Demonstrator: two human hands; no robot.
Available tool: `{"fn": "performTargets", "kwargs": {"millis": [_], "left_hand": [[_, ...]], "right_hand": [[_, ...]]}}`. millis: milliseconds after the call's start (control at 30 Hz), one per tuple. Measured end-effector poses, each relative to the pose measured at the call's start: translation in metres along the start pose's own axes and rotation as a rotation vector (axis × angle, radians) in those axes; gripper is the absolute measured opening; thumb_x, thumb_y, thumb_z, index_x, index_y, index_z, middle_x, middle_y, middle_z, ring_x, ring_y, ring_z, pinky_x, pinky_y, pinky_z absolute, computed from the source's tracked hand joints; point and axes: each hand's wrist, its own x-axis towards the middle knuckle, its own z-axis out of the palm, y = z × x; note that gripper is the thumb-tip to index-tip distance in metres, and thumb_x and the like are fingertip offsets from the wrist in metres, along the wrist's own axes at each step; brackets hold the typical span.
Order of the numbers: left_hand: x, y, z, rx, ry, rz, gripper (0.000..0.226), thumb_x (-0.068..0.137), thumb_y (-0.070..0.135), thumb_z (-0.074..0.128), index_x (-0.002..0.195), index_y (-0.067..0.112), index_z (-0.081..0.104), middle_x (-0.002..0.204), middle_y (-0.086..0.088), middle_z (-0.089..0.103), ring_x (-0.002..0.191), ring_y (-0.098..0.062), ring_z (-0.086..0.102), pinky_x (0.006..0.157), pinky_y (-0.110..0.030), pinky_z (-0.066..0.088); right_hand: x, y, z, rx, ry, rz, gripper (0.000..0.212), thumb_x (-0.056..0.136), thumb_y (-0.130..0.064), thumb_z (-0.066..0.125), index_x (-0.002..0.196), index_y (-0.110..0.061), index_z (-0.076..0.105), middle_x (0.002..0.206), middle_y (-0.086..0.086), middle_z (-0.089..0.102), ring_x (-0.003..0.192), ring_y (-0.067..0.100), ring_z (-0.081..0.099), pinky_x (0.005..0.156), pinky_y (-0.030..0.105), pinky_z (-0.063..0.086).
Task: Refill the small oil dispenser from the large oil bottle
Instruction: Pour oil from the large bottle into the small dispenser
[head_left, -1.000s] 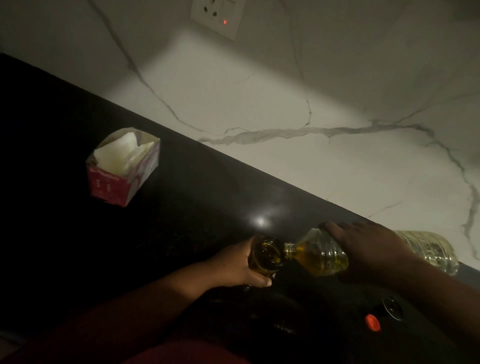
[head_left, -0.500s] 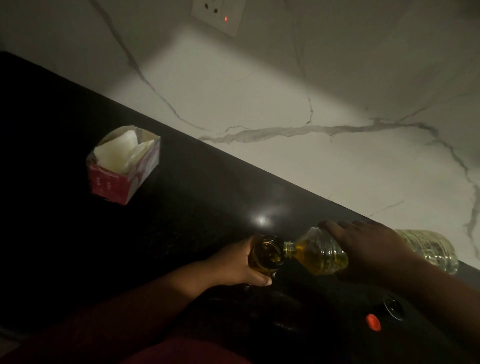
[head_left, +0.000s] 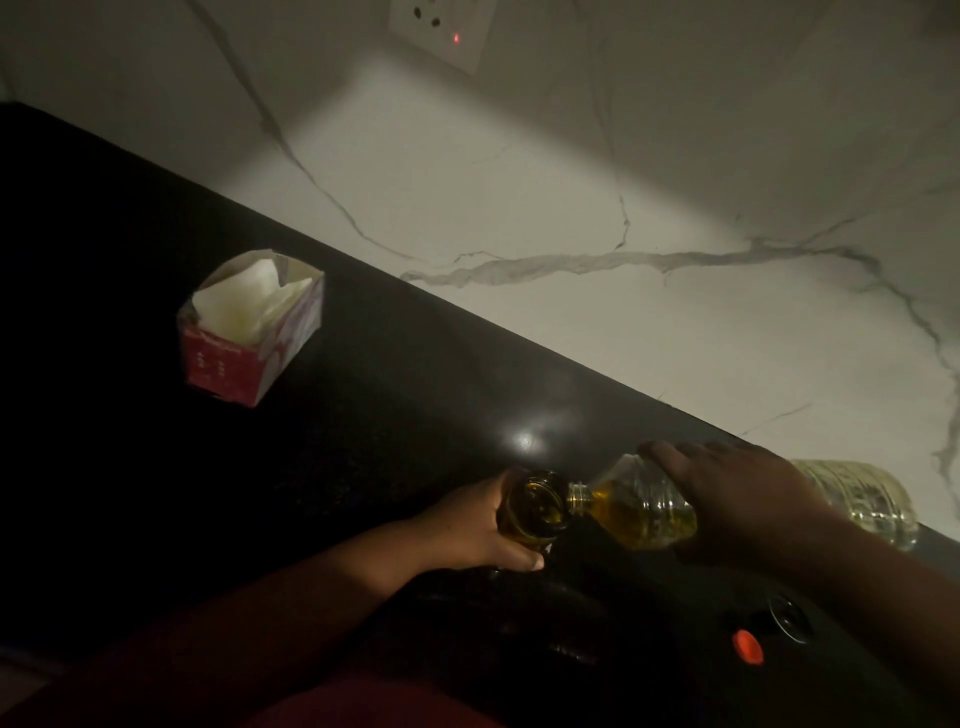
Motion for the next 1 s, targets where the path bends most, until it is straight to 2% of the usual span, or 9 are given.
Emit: {"fn": "performTargets", "kwargs": {"millis": [367,667,1000], "left_hand": [[-0.0012,0.0023,-0.0008,0.001,-0.011,-0.001,0.076,0.061,0.034,0.087,0.123,0.047,0.045,0.119,0.016,0.064,0.111,0.002,0.059,0.102,-0.036,0.049],[-0.0023,0.0029,-0.0014,-0.019,-0.014,-0.003,0.073,0.064,0.026,0.087,0.126,0.037,0.049,0.118,0.013,0.064,0.110,0.000,0.060,0.101,-0.034,0.050],[-0.0002,0.0001,-0.0001,-0.008,-0.014,-0.009,0.074,0.060,0.037,0.086,0.121,0.048,0.046,0.117,0.015,0.064,0.111,-0.002,0.060,0.101,-0.040,0.050]], "right_hand": [[-0.0018,-0.0015,-0.0048,-0.022,-0.004,-0.011,0.085,0.071,-0.061,0.060,0.139,-0.035,0.017,0.131,-0.009,0.049,0.118,0.016,0.051,0.093,0.030,0.042],[-0.0014,0.0001,-0.0028,-0.030,0.005,-0.019,0.087,0.071,-0.063,0.061,0.140,-0.034,0.017,0.130,-0.008,0.050,0.117,0.016,0.052,0.092,0.030,0.042],[0.0001,0.0016,0.0007,-0.016,0.005,-0.010,0.089,0.069,-0.060,0.063,0.140,-0.034,0.017,0.131,-0.008,0.050,0.117,0.017,0.051,0.093,0.031,0.041]]}}
